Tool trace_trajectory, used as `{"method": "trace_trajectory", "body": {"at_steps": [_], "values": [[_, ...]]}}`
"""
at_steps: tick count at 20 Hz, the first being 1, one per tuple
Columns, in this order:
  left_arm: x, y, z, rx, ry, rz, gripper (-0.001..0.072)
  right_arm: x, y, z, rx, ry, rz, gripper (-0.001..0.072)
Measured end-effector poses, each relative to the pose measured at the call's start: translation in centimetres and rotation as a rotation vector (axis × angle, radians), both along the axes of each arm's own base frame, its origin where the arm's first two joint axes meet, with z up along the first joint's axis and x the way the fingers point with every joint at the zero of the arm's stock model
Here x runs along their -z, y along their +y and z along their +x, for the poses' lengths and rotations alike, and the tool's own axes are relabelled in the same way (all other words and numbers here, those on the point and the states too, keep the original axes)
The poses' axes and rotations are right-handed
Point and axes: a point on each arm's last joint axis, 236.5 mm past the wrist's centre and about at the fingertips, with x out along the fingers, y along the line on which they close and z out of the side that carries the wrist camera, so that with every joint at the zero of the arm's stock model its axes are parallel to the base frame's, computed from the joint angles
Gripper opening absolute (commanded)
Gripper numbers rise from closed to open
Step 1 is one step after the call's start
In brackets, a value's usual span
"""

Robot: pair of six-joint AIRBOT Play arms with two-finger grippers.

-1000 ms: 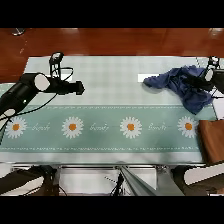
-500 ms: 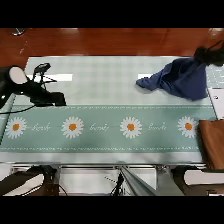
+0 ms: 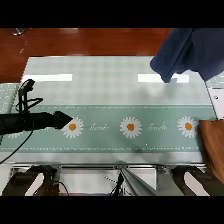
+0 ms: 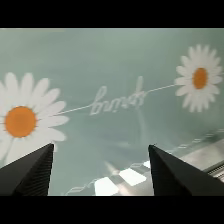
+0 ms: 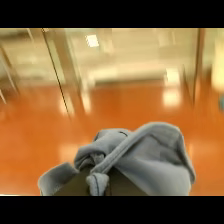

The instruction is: Fold the shirts.

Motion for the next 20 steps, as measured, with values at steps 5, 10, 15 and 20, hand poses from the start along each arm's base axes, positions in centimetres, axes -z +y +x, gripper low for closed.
{"method": "trace_trajectory", "body": {"at_steps": [5,10,15,20], "values": [[-1.6,-0.7,-0.5,-0.060,-0.088,-0.078,0.0702,-3.3,6.5,-7.7,-0.206,-0.093,-0.049,0.0024],[-2.2,-1.0,-0.4,-0.084,-0.108,-0.117,0.0702,6.2,15.3,-9.3,-0.541,0.169,-0.052,0.0024],[-2.4,-1.1,-0.3,-0.090,-0.115,-0.127,0.0702,24.5,25.4,-9.3,-0.746,0.635,0.038,0.0025],[-2.5,-1.2,-0.3,-0.090,-0.114,-0.131,0.0702,37.2,32.4,-11.4,-0.784,0.968,0.104,0.0628]]}}
